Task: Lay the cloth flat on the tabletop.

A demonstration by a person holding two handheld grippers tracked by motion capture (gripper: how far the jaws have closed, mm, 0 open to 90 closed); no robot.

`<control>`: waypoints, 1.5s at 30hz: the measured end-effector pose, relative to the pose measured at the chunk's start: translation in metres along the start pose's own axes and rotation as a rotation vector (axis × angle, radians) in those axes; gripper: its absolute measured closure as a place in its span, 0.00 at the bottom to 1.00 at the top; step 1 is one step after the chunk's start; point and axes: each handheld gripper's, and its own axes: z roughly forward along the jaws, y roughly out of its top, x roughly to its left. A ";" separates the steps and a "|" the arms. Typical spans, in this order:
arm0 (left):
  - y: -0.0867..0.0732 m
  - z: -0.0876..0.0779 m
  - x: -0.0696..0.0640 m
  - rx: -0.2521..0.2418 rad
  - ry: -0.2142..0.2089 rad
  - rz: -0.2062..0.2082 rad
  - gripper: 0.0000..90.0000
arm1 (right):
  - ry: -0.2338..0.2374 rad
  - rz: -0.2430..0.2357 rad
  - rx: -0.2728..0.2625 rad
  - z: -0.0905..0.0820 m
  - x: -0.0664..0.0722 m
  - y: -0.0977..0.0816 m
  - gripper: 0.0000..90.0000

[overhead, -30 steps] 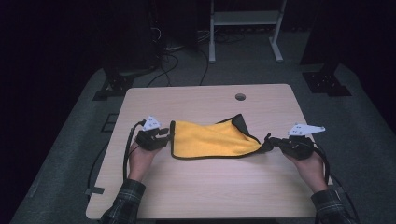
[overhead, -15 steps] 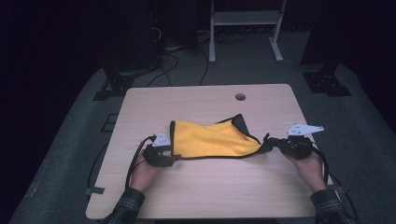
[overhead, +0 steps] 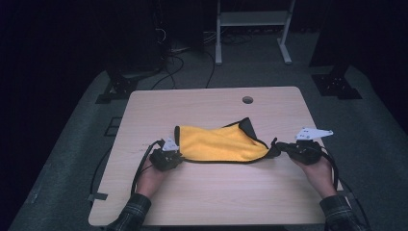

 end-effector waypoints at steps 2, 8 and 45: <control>0.000 -0.001 0.001 -0.001 -0.018 -0.004 0.91 | 0.002 -0.005 -0.005 -0.001 0.000 0.000 0.97; 0.009 -0.027 0.008 -0.115 -0.047 -0.043 0.91 | 0.017 0.006 -0.054 -0.009 -0.001 0.006 0.97; 0.101 -0.207 -0.013 -0.631 0.039 0.074 0.92 | -0.021 -0.192 -0.481 -0.147 0.044 0.118 0.98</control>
